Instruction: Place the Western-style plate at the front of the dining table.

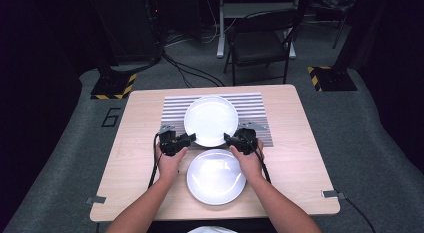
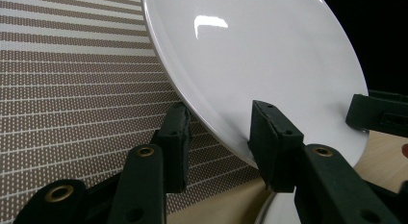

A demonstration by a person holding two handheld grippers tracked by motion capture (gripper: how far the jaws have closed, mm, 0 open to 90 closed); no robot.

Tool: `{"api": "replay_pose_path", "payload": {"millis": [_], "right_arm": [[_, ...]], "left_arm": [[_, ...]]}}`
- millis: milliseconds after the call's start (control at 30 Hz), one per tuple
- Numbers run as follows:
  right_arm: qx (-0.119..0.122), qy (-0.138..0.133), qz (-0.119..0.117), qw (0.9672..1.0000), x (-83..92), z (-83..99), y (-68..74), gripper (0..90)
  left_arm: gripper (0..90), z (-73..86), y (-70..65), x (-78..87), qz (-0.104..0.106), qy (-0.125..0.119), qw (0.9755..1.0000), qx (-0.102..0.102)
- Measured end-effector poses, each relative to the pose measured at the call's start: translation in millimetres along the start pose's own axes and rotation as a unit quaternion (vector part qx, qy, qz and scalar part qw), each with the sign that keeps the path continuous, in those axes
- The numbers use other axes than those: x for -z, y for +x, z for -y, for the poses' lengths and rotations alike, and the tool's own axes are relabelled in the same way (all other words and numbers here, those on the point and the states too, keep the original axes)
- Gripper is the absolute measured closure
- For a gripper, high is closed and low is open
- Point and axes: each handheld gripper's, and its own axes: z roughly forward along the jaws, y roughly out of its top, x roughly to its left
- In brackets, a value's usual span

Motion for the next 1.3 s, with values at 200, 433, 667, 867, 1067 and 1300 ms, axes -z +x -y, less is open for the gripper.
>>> {"api": "replay_pose_path", "payload": {"millis": [200,433,667,867,1067,1300], "right_arm": [[0.002,0.001,0.003,1.0,-2.9,0.6,-2.1,50.8],[-0.002,0.003,0.003,1.0,-5.8,1.0,-4.9,50.8],[-0.007,0.006,0.007,0.9999,-10.3,1.3,-8.8,50.8],[-0.004,0.011,0.009,0.9999,-15.1,1.2,-9.9,50.9],[-0.005,0.012,0.01,0.9999,-19.2,2.0,-9.8,50.9],[-0.004,0.018,0.011,0.9998,-23.8,3.3,-11.1,51.0]], "left_arm": [[59.3,0.6,1.6,-3.4,0.0,0.002,1.0,-0.003],[59.2,0.1,2.5,-7.9,0.0,0.005,1.0,-0.005],[59.3,-0.8,2.7,-14.4,-0.006,0.007,0.9999,-0.004],[59.2,0.7,6.5,-18.5,-0.008,0.01,0.9999,0.0],[59.2,0.8,9.7,-20.3,-0.011,0.011,0.9999,-0.001],[59.2,2.2,12.5,-24.7,-0.011,0.015,0.9998,0.004]]}}
